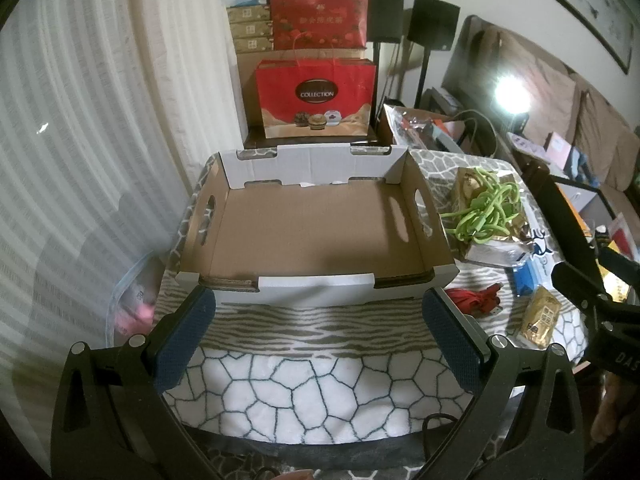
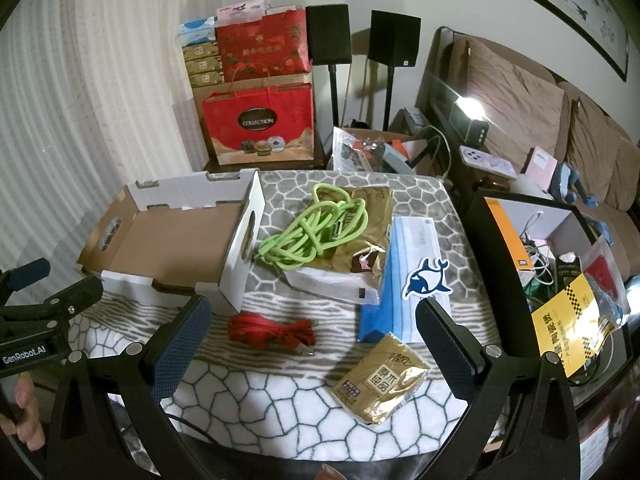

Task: Organize objects

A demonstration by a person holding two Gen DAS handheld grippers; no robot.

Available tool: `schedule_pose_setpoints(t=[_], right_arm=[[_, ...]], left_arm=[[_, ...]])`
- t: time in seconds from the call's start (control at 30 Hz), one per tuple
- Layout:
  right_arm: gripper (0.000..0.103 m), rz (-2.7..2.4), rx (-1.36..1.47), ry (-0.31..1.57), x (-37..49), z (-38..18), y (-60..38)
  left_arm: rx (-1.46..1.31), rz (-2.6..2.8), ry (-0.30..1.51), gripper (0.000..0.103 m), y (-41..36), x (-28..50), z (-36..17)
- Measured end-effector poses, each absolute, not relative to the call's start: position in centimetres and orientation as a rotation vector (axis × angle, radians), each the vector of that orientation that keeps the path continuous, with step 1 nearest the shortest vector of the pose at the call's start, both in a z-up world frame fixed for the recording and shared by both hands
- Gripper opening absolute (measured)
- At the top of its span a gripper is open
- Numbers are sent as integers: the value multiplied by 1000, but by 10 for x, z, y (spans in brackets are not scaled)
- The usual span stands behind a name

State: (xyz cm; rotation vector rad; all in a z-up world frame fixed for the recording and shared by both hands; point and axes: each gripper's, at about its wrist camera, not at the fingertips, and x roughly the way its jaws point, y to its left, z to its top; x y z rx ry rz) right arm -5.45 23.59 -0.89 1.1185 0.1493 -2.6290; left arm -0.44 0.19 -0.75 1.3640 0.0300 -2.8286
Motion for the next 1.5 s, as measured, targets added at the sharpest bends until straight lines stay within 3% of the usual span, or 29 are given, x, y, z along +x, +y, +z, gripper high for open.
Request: schedule_pose_setpoints(t=[1.5], right_arm=[[103,-2526,1120,157,-79,-12,207]], left_arm=[[1376,-2789,20,103,-34,-35,-18]])
